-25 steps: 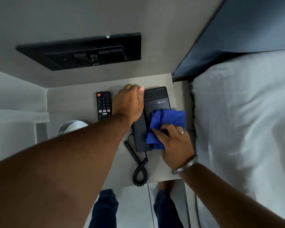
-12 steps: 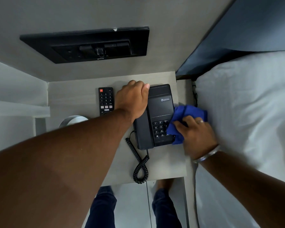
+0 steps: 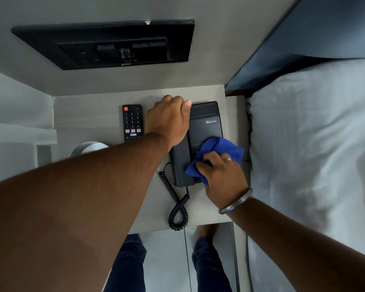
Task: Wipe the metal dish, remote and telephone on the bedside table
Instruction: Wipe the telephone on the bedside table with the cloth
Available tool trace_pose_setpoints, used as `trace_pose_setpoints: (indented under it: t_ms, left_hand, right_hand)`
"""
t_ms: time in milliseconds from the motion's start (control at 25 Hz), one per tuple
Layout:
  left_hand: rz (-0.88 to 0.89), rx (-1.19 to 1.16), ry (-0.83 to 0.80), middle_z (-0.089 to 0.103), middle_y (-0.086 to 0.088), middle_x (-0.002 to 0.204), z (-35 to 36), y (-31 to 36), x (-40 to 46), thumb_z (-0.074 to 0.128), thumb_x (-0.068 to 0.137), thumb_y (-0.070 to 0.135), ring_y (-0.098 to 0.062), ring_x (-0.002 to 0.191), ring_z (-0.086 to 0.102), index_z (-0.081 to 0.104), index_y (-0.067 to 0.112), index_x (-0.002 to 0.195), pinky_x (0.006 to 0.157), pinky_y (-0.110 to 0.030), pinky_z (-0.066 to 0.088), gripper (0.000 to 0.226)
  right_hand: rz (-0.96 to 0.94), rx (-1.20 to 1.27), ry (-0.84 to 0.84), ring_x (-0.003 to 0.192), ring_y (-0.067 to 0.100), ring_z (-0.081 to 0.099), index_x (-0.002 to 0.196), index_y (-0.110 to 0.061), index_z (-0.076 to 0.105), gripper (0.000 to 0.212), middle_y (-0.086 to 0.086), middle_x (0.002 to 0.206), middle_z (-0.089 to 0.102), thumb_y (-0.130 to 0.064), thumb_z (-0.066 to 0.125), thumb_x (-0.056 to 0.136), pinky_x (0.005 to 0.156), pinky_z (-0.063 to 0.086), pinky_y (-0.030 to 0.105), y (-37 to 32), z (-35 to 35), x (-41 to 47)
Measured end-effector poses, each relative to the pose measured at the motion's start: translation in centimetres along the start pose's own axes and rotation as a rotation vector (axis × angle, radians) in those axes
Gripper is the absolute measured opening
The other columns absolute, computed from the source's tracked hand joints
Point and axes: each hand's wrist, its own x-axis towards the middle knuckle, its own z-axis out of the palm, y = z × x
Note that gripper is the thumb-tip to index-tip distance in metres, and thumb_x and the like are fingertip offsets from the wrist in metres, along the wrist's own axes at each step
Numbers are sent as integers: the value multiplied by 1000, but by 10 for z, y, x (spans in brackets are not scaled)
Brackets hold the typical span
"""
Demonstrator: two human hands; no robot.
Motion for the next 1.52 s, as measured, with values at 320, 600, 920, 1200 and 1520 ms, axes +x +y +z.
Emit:
trace_pose_setpoints:
  t_ms: [320, 600, 920, 1200, 1520]
  left_hand:
    - [14, -17, -12, 60, -12, 91, -3, 2, -1, 32, 104, 37, -31, 80, 56, 60, 9, 92, 69, -40, 48, 41]
    - [16, 1, 0, 61, -13, 94, -2, 3, -1, 33, 104, 37, -32, 81, 57, 61, 9, 96, 67, -41, 48, 40]
    - [27, 18, 12, 61, -11, 94, 0, 0, -2, 33, 103, 39, -31, 81, 57, 60, 12, 97, 67, -37, 42, 39]
    - [26, 52, 5, 62, -11, 94, 1, 0, 0, 31, 102, 40, -32, 81, 58, 59, 12, 97, 67, -38, 45, 40]
    - [35, 33, -6, 61, -13, 96, -1, -1, -1, 32, 103, 40, -35, 82, 57, 58, 10, 98, 72, -45, 51, 40]
  right_hand:
    - [294, -71, -36, 84, 44, 57, 113, -10, 61, 44, 20, 106, 60, -1, 61, 70, 70, 53, 49, 59, -20, -28]
    - [159, 118, 90, 66, 33, 58, 96, -10, 68, 34, 11, 90, 67, -1, 71, 62, 54, 52, 40, -10, -2, -20]
    - [156, -28, 34, 72, 36, 57, 103, -16, 67, 39, 10, 97, 65, -9, 67, 66, 59, 51, 43, 8, 3, -22]
    - [317, 78, 206, 71, 37, 56, 109, -14, 67, 56, 13, 99, 65, -1, 72, 54, 60, 51, 44, 10, 15, -61]
    - [185, 33, 189, 64, 31, 55, 115, -21, 65, 62, 13, 91, 64, -8, 73, 55, 54, 48, 37, -8, 42, -45]
